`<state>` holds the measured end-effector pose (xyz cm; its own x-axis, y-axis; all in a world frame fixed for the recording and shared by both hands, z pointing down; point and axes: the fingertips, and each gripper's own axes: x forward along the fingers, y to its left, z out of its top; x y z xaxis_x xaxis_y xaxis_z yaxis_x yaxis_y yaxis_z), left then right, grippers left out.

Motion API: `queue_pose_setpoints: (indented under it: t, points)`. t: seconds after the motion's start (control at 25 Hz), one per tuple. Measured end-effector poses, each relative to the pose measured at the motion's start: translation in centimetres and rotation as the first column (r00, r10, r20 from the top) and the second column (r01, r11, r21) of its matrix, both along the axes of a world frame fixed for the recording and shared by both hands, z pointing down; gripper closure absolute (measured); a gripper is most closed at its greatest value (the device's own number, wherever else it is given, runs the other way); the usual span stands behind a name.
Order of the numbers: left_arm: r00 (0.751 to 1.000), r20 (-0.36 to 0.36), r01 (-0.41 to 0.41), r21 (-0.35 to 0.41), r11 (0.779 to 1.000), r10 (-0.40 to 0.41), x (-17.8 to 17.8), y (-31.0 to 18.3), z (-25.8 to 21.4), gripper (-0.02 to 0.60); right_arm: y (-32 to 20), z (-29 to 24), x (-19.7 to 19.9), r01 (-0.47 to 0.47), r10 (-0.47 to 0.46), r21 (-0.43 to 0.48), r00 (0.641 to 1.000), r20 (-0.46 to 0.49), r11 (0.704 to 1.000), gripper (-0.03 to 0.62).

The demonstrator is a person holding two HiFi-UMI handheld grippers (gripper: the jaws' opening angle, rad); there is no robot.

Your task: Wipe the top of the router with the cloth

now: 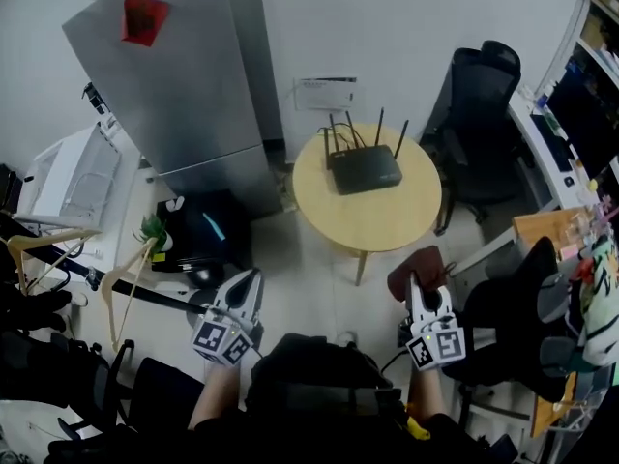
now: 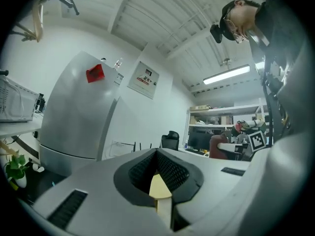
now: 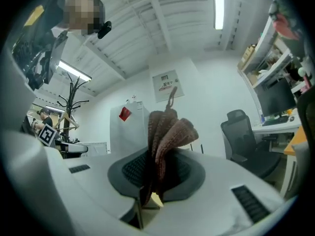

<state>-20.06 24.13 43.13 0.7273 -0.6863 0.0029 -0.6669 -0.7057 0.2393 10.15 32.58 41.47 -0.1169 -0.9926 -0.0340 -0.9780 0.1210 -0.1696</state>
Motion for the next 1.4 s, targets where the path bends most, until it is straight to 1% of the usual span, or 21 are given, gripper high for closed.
queue_pose_setpoints:
  t: [0.12, 0.24, 0.4, 0.56, 0.68, 0.84, 0.96, 1.08, 1.2, 1.28, 1.4]
  points:
    - [1.000, -0.016, 0.017, 0.002, 1.000, -0.017, 3.4, -0.4, -0.3, 0.584, -0.5, 0.5, 2.5, 0.035, -0.035, -0.017, 0.999, -0.021, 0.999, 0.534]
    - [1.000, -0.003, 0.020, 0.003, 1.000, -0.020, 6.3, -0.6, -0.3, 0.584, -0.3, 1.0, 5.6, 0.034, -0.034, -0.030, 0.999, -0.021, 0.999, 0.534]
    - [0.999, 0.043, -0.027, -0.014, 1.000, 0.028, 9.7, -0.8, -0.1, 0.584, -0.2, 2.2, 9.3, -0.013, 0.014, -0.043, 1.000, 0.026, 0.999, 0.534]
    - [0.996, 0.063, -0.058, -0.029, 0.998, 0.060, 11.6, -2.0, 0.2, 0.584, -0.8, 3.7, 10.9, -0.060, 0.063, -0.064, 0.997, 0.054, 0.996, 0.534]
    - [0.994, 0.057, -0.088, -0.042, 0.995, 0.090, 13.2, -3.4, 0.5, 0.584, -1.3, 4.3, 12.2, -0.101, 0.105, -0.079, 0.993, 0.046, 0.992, 0.534]
    - [0.990, 0.031, -0.134, -0.031, 0.991, 0.134, 14.8, -6.7, 0.7, 0.584, -2.2, 3.2, 13.9, -0.167, 0.169, -0.068, 0.985, 0.027, 0.984, 0.534]
    - [0.988, 0.018, -0.154, -0.023, 0.988, 0.154, 15.9, -9.8, 1.0, 0.584, -2.9, 2.1, 14.9, -0.207, 0.208, -0.049, 0.978, 0.012, 0.977, 0.534]
    - [0.982, 0.006, -0.189, 0.026, 0.982, 0.189, 17.7, -12.9, -0.3, 0.584, -4.7, 1.3, 15.5, -0.230, 0.230, -0.032, 0.973, 0.001, 0.973, 0.534]
    - [0.976, -0.007, -0.216, 0.065, 0.974, 0.217, 18.8, -15.8, -1.7, 0.584, -7.5, 0.5, 15.2, -0.232, 0.231, -0.012, 0.973, -0.006, 0.973, 0.534]
    - [0.975, -0.014, -0.219, 0.078, 0.973, 0.220, 18.5, -17.2, -2.4, 0.584, -9.8, 0.1, 14.2, -0.211, 0.211, -0.006, 0.977, -0.020, 0.977, 0.534]
    - [0.981, -0.021, -0.192, 0.079, 0.978, 0.195, 16.4, -19.5, -2.5, 0.584, -13.4, -0.5, 12.5, -0.165, 0.165, -0.002, 0.985, -0.051, 0.986, 0.534]
